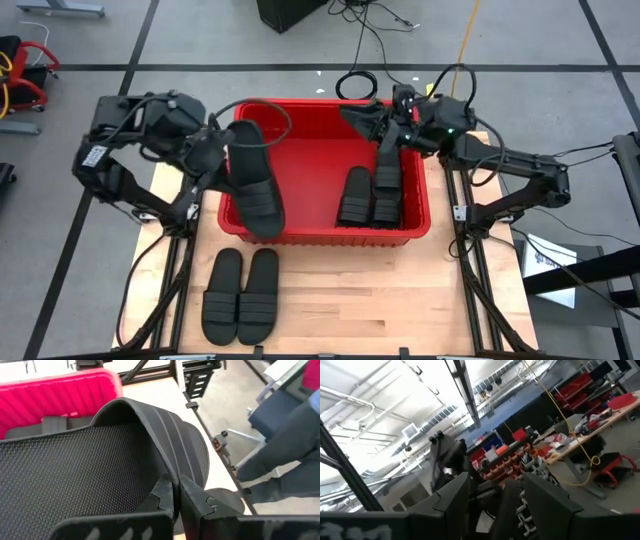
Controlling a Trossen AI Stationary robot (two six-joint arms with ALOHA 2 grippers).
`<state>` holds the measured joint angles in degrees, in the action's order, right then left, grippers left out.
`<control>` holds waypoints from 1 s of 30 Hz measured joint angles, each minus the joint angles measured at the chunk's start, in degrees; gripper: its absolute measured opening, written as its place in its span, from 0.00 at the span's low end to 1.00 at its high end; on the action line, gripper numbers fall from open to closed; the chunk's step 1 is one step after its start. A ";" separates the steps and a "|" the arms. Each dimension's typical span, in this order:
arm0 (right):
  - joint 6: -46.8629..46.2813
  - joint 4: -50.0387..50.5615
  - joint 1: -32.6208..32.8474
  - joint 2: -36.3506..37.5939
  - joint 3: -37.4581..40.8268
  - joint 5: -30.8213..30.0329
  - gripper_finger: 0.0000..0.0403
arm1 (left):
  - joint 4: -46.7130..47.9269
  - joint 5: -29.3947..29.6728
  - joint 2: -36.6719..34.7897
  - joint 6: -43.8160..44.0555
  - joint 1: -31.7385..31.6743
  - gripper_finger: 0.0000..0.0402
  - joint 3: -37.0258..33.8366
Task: Pick and place slides into bin
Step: Put the black slide into the red bin
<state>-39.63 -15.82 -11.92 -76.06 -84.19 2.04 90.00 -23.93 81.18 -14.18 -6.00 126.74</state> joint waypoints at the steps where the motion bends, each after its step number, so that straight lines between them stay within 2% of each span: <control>1: 0.20 1.48 0.00 -0.01 -1.01 0.20 0.45 | 0.02 -0.02 0.37 -0.44 -0.56 0.01 0.00; 4: 1.54 6.27 -0.02 0.05 -3.61 2.70 0.45 | 0.00 -0.11 1.15 -0.85 -1.88 0.01 0.00; 9: 4.98 15.53 0.00 -0.43 -7.02 10.54 0.45 | 0.02 -2.24 1.89 -1.18 -2.80 0.01 0.00; 17: 9.25 20.93 0.00 -1.96 -7.19 19.17 0.45 | -0.01 -6.78 4.59 -2.11 -2.67 0.01 -0.04; 25: 9.90 24.60 2.88 -6.36 -7.14 34.00 0.45 | -0.03 -11.91 9.79 -5.06 -2.65 0.01 -0.04; 30: 12.29 24.33 4.95 -7.90 -7.14 34.23 0.45 | -0.03 -14.43 12.45 -6.35 -2.49 0.01 -0.06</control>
<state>-27.34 8.51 -6.97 -83.96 -91.33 36.27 89.97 -38.36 93.63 -20.52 -8.49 126.68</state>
